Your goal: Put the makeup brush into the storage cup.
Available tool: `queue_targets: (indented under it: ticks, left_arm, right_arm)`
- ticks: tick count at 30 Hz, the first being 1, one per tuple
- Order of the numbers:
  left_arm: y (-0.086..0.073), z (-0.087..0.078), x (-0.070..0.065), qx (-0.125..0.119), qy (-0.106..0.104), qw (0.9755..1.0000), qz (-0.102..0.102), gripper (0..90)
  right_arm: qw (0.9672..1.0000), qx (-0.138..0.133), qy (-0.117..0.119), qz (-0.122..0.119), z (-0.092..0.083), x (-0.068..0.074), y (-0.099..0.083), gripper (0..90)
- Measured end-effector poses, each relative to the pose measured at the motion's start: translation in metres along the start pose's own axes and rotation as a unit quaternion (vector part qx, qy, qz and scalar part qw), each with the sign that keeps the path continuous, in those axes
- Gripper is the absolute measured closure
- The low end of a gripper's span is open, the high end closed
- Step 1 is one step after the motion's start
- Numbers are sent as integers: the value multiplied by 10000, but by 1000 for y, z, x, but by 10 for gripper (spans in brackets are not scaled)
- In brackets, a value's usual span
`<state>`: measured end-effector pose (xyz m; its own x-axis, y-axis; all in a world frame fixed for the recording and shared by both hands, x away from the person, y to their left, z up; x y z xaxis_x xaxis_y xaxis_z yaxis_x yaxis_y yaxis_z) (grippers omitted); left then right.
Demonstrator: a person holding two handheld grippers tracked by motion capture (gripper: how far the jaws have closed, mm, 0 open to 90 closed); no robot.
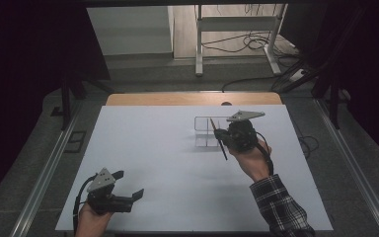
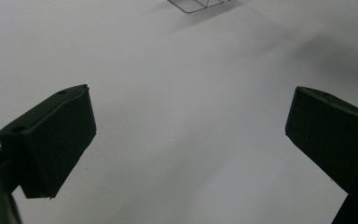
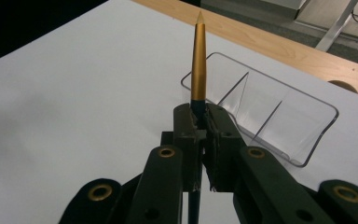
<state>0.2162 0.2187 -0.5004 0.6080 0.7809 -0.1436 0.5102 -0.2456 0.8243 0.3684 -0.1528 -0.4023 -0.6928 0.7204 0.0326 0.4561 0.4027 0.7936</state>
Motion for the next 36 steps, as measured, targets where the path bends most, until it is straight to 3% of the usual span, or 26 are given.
queue_targets:
  ticks: [6,36]
  left_arm:
    - [0,0,0,3,7,10000,4,20]
    - [0,0,0,24,24,10000,4,22]
  right_arm:
    - [9998,-171,14,105,0,-4,5,834]
    - [9972,-733,-12,112,14,-5,34,834]
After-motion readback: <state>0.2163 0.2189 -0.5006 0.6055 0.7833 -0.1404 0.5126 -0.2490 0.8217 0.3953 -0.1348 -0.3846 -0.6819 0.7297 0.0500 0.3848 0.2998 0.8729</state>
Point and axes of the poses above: each handheld gripper's, and its own axes: z roughly forward along the jaws, y roughly out of its top, x roughly to its left, the point moved 1 cm from there along z, roughly forward along the jaws
